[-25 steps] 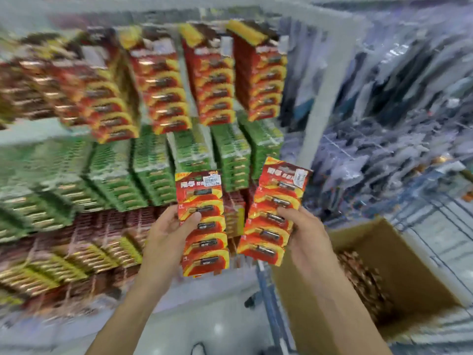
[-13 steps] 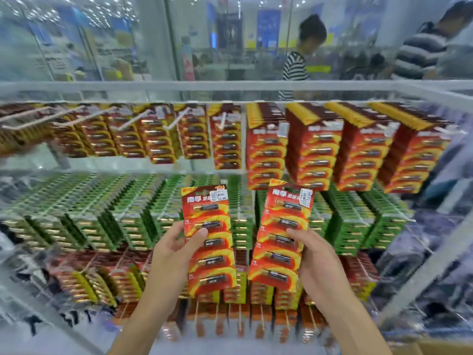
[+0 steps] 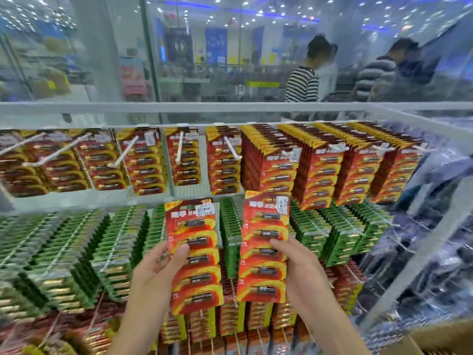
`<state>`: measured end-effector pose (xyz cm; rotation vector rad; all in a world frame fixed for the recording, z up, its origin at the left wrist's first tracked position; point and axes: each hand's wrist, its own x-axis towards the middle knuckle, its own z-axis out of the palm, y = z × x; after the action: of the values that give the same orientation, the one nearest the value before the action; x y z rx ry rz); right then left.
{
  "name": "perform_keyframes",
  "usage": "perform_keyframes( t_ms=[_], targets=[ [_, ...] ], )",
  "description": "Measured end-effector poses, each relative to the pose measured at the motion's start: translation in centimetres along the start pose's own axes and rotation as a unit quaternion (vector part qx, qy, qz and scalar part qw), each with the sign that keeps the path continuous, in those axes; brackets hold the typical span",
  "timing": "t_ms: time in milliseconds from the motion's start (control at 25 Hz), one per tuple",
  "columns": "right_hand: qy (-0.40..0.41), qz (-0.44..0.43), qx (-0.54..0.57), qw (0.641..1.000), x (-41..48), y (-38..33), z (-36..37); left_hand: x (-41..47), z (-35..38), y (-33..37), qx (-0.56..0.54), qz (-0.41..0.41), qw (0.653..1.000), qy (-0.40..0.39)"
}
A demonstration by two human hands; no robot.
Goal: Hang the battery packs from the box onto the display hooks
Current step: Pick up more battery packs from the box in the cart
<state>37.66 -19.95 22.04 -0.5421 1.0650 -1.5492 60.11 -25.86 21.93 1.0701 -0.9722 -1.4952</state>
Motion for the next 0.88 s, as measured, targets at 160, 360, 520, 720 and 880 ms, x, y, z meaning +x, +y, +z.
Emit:
perform_keyframes(
  t_ms=[160,360,520,720,880],
  targets=[
    [0.02,-0.019,-0.025,0.999,0.8,-2.8,-2.5,0.6,4.3,0.5,-0.008,0.015,0.999,-0.029],
    [0.059,-0.059,-0.035,0.996,1.9,-8.7,-8.3,1.3,13.1,0.8,0.0,0.058,0.994,-0.097],
    [0.061,-0.069,-0.03,0.995,3.1,-12.3,-12.9,2.2,18.0,0.5,0.011,0.091,0.99,-0.107],
    [0.036,-0.055,-0.026,0.998,4.1,-13.3,-15.3,2.5,19.8,-0.1,0.007,0.107,0.991,-0.086],
    [0.02,-0.059,-0.013,0.998,4.3,-13.5,-15.7,2.2,20.0,-0.9,-0.002,0.112,0.991,-0.075]
  ],
)
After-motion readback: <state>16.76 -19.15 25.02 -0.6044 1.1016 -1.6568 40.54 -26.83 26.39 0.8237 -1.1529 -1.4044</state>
